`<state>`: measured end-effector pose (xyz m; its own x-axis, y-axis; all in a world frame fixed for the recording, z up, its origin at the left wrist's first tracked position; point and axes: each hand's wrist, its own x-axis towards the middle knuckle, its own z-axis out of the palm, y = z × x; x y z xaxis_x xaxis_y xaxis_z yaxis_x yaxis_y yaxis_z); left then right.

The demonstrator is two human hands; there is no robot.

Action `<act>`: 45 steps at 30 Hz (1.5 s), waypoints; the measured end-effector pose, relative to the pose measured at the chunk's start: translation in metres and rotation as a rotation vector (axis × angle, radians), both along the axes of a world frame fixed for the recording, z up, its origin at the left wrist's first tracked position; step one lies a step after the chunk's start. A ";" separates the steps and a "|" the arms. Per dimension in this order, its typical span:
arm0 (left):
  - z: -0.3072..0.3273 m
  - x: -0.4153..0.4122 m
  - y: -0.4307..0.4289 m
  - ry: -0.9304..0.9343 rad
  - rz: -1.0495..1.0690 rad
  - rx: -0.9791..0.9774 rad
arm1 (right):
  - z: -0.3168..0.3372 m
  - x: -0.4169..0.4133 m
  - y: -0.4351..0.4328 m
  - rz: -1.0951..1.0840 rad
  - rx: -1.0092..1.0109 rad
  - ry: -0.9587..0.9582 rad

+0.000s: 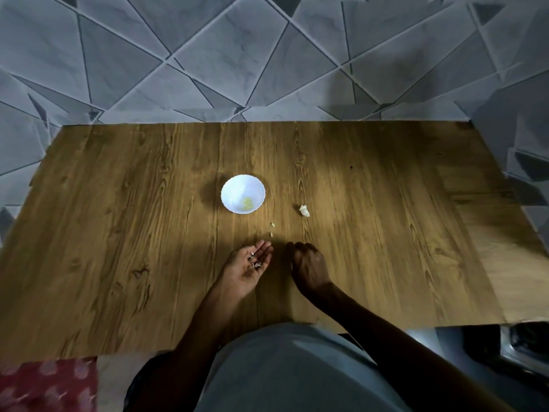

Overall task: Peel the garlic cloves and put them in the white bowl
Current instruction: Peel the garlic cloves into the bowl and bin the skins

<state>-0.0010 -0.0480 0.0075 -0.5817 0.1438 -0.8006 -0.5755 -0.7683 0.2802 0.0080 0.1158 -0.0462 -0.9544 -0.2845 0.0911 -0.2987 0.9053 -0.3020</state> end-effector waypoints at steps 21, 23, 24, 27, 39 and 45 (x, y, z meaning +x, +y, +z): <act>-0.009 0.001 0.026 -0.073 -0.014 0.018 | 0.064 -0.004 -0.033 -0.087 -0.521 -0.294; -0.009 -0.001 0.027 -0.075 0.000 0.013 | 0.064 -0.009 -0.029 -0.142 -0.567 -0.295; -0.007 -0.003 0.028 -0.074 0.008 0.012 | 0.065 -0.013 -0.025 -0.148 -0.596 -0.301; -0.004 -0.010 0.025 -0.050 0.060 0.076 | 0.065 -0.028 -0.002 -0.136 -0.585 -0.248; -0.011 -0.023 -0.026 -0.018 0.067 0.031 | 0.036 -0.035 0.045 0.012 -0.217 -0.448; -0.018 -0.016 -0.021 -0.039 0.080 0.058 | 0.020 -0.021 0.024 0.042 -0.055 -0.362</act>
